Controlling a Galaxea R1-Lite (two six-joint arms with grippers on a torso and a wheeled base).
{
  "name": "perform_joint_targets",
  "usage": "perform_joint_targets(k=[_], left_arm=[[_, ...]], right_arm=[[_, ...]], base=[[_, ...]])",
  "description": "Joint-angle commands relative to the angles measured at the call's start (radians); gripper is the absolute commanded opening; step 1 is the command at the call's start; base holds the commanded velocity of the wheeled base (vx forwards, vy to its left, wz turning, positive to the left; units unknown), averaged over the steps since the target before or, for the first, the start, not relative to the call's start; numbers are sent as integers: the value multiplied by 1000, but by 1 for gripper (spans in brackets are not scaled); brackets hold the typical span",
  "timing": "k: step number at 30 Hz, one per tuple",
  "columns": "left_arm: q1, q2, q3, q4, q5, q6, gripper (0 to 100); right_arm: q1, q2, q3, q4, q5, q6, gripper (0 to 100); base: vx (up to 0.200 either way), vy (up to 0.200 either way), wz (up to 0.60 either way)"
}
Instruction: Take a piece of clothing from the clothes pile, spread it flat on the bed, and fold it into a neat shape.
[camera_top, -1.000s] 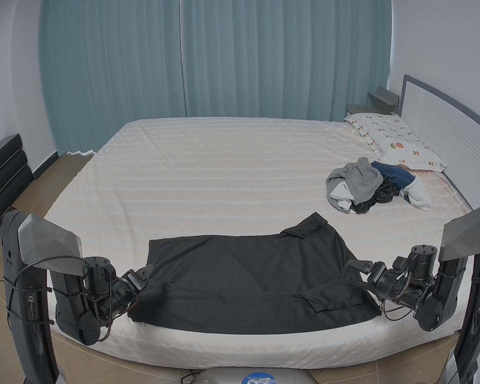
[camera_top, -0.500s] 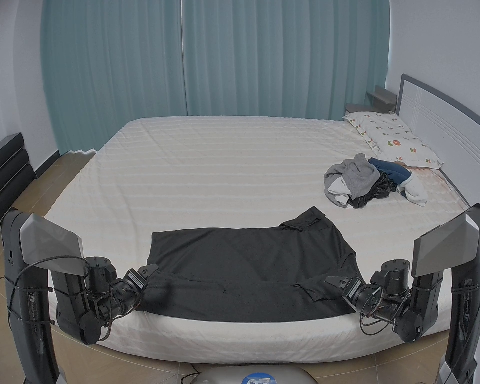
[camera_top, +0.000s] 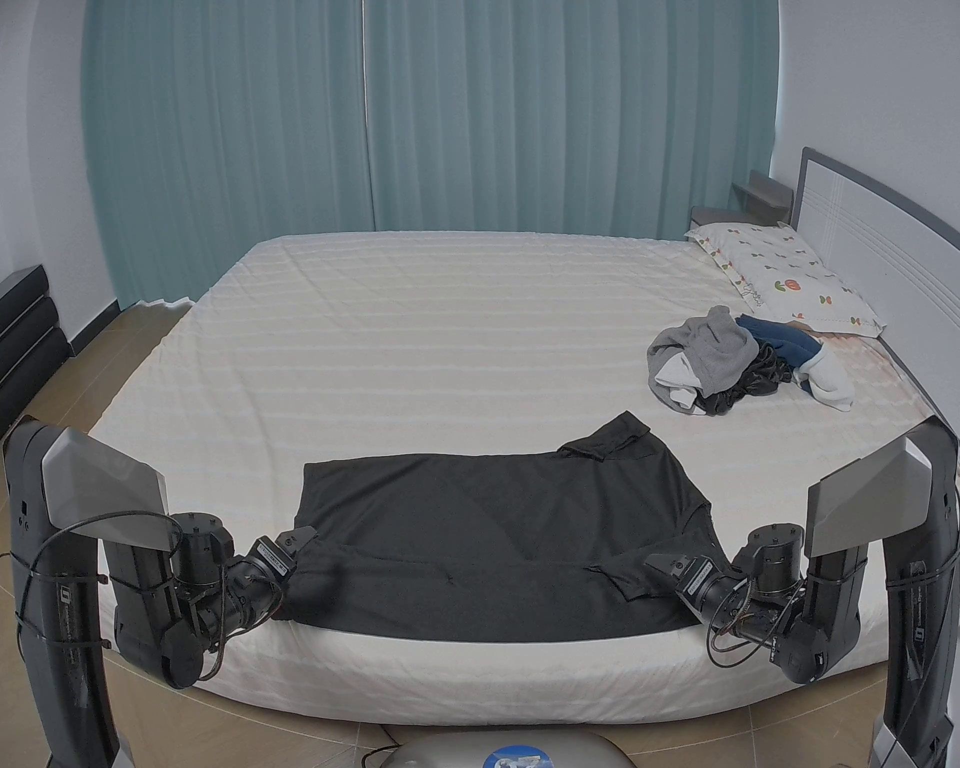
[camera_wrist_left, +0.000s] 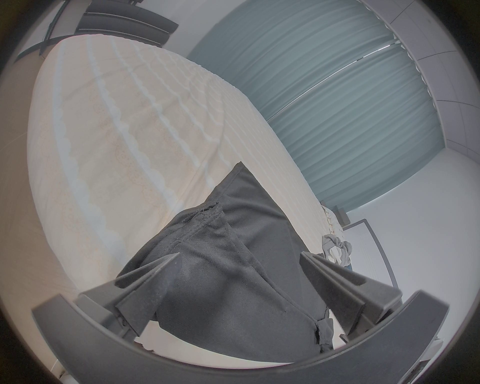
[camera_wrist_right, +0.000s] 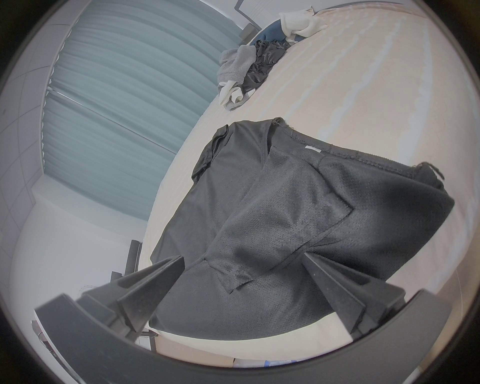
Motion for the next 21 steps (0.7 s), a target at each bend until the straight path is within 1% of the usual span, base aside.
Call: perform_joint_targets(k=[1,5,11,12,16,21], left_arm=[[0,3,-1,-18,0,0,100],[0,3,-1,-18,0,0,100],[0,3,-1,-18,0,0,100],[0,3,-1,-18,0,0,100],[0,4,-1,-18,0,0,100],[0,6,-1,-18,0,0,100]], right_arm=[[13,17,-6,-1,-10,1,100],[18,17,-8,4,-17,1,100],[15,38,-49,5,-66,0,100],[15,38,-49,5,-66,0,0],[21,38,-42,4,-69,1,0],[26,18,-36,2,-101,1,0]], base=[[0,0,0],[0,0,0],[0,0,0],[0,0,0],[0,0,0],[0,0,0]])
